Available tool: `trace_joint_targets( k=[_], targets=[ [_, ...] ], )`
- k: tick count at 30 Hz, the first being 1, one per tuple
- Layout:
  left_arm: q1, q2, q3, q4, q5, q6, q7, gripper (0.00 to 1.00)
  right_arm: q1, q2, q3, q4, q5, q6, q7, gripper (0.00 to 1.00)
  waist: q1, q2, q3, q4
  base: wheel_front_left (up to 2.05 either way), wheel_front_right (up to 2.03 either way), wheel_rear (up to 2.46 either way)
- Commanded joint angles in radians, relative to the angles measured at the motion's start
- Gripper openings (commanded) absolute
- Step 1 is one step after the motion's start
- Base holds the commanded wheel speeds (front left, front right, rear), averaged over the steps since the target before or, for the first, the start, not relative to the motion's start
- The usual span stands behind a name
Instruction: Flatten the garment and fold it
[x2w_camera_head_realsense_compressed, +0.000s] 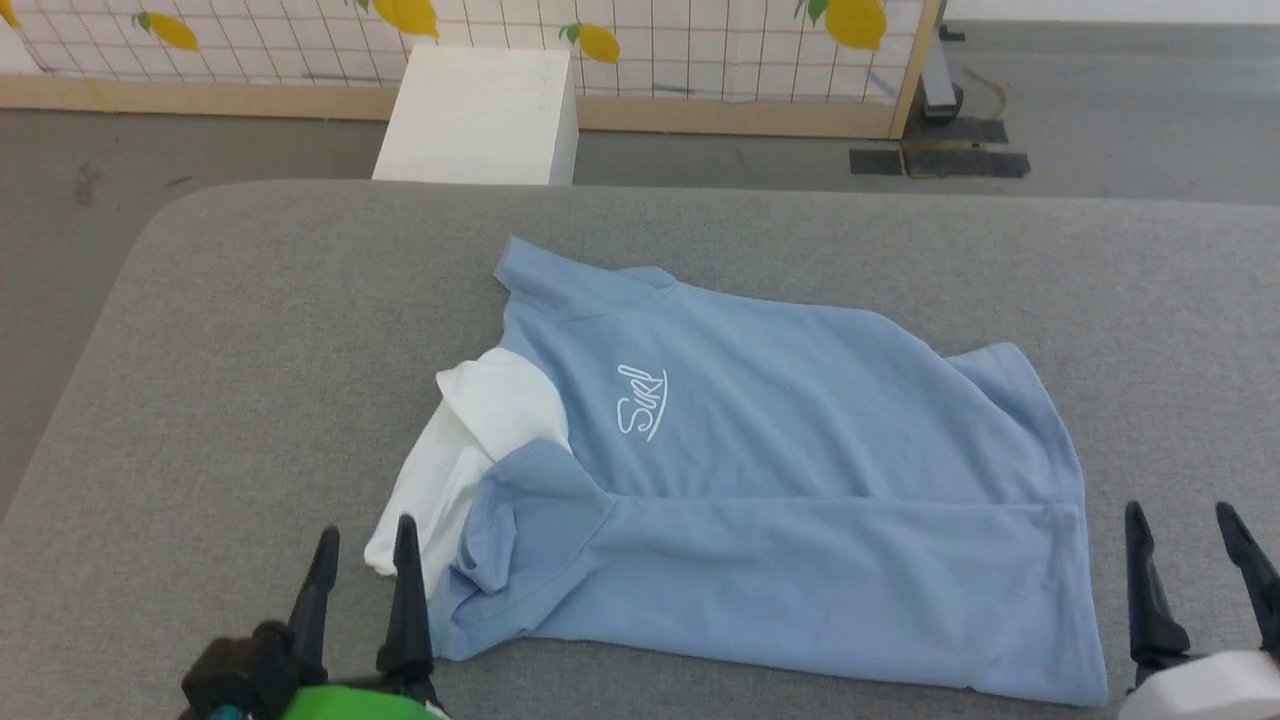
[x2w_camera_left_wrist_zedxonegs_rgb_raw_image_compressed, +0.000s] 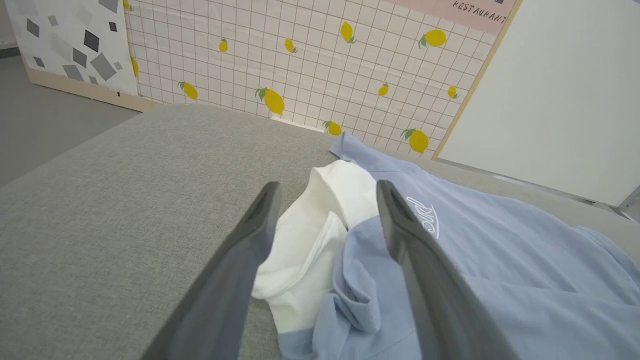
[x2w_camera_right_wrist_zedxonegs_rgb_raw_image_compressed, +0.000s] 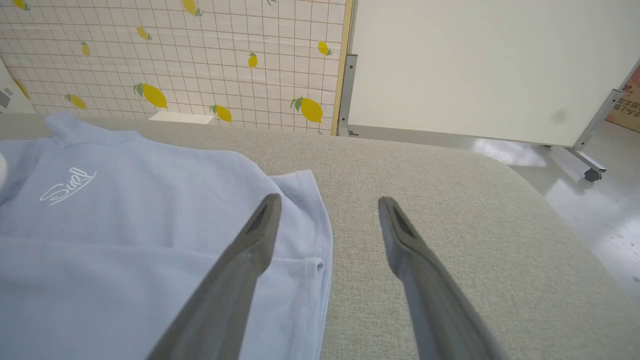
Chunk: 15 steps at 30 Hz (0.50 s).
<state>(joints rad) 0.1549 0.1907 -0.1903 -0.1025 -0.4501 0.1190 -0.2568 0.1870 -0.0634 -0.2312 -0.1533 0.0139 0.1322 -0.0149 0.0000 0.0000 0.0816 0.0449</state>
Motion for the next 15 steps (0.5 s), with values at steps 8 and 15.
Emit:
trace_joint_targets(
  k=[8, 15],
  targets=[
    [0.084, -0.057, 0.065, 0.035, 0.060, -0.053, -0.005, 1.00, 0.026, 0.013, -0.038, 0.089, 0.063, -0.002, -0.076, 1.00, 0.0000, 0.0000, -0.050, 0.000, 0.00, 0.00, 0.00],
    [0.057, -0.025, 0.047, 0.062, 0.063, -0.079, 0.069, 1.00, 0.016, 0.013, -0.034, 0.103, 0.073, -0.002, -0.074, 1.00, 0.0000, 0.0000, -0.046, 0.008, 0.00, 0.00, 0.00]
  ],
)
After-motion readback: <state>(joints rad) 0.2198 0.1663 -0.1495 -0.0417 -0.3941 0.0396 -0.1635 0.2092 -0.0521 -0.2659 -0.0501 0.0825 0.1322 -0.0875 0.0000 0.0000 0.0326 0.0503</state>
